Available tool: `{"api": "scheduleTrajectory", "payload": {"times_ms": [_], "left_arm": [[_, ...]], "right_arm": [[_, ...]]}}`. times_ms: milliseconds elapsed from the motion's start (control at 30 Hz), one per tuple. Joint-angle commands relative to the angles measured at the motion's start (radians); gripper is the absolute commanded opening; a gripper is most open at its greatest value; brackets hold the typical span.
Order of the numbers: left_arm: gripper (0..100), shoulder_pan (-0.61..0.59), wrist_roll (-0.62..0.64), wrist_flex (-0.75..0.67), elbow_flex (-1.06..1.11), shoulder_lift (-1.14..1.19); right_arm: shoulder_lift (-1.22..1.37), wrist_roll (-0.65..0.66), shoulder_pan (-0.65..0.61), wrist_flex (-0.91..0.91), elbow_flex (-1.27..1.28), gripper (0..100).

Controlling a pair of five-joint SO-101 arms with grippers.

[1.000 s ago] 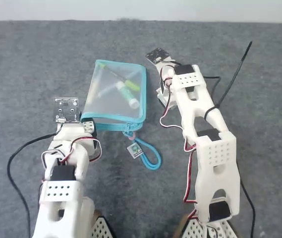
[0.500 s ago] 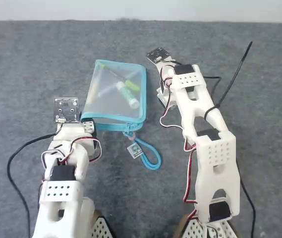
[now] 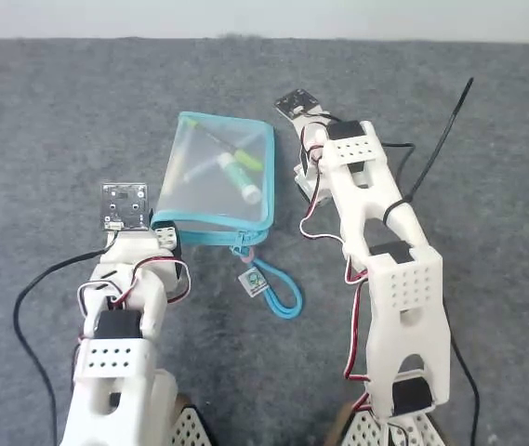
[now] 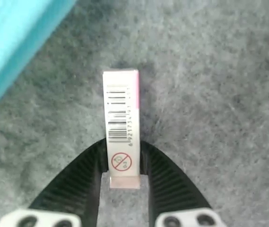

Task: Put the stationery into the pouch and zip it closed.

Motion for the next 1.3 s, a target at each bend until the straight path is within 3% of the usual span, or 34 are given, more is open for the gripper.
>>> {"api": "scheduleTrajectory", "payload": {"times_ms": [0, 767, 1000, 1267], "left_arm": [[1, 0.011, -0.009, -0.029, -0.024, -0.025], [1, 0.005, -0.012, -0.029, -0.022, -0.025], [1, 0.005, -0.014, -0.064, -0.021, -0.025], [1, 0.005, -0.014, -0.068, -0.019, -0.025]], "right_arm": [[0.007, -0.014, 0.012, 0.004, -0.003, 0.7], [0.002, -0.014, 0.018, 0.015, 0.002, 0.7], [-0.084, -0.014, 0.056, 0.213, -0.046, 0.7], [-0.366, -0.028, 0.076, 0.42, -0.032, 0.7]]}}
